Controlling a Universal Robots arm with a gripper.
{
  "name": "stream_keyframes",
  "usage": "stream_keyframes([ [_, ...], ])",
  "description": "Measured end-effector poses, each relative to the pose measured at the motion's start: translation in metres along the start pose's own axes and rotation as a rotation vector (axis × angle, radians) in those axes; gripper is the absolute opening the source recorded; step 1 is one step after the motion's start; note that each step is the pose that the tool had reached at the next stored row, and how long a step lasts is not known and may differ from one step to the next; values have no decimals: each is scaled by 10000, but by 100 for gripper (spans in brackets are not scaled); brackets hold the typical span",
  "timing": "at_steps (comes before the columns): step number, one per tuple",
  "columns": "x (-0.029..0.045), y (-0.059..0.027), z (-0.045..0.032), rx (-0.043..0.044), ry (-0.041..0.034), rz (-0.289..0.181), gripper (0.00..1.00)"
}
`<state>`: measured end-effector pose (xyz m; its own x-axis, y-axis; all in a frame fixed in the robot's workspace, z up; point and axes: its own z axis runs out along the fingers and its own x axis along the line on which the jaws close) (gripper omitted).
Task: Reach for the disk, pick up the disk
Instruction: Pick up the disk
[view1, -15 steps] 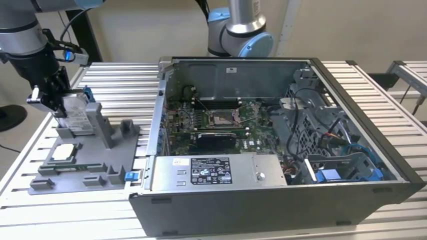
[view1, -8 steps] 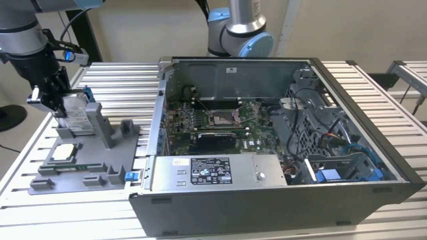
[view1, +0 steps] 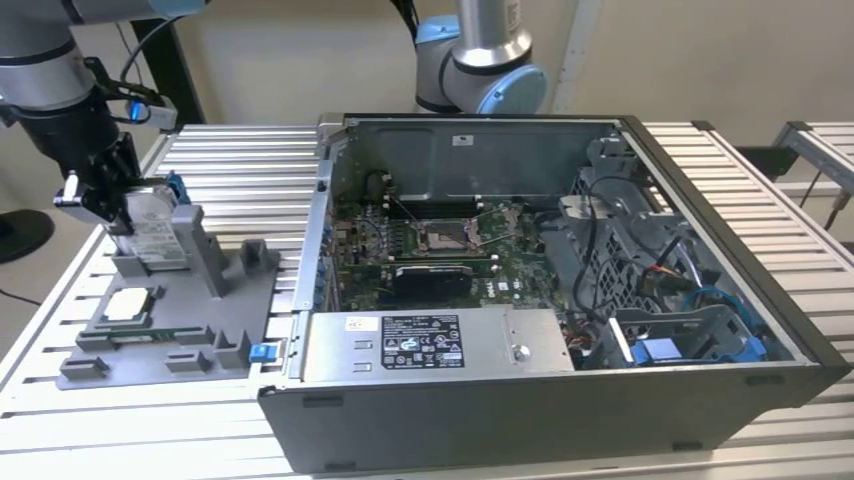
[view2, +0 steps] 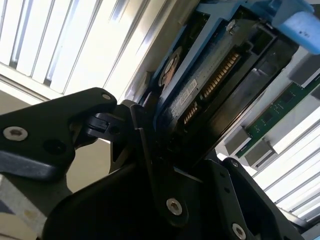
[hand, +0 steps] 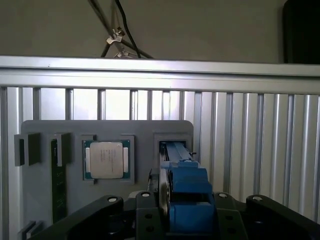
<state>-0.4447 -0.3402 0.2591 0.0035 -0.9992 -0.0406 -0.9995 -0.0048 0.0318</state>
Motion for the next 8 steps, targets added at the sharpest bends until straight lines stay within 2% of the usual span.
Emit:
stream_keyframes([
  [8, -4, 4, -108, -12, 4, 1, 0],
])
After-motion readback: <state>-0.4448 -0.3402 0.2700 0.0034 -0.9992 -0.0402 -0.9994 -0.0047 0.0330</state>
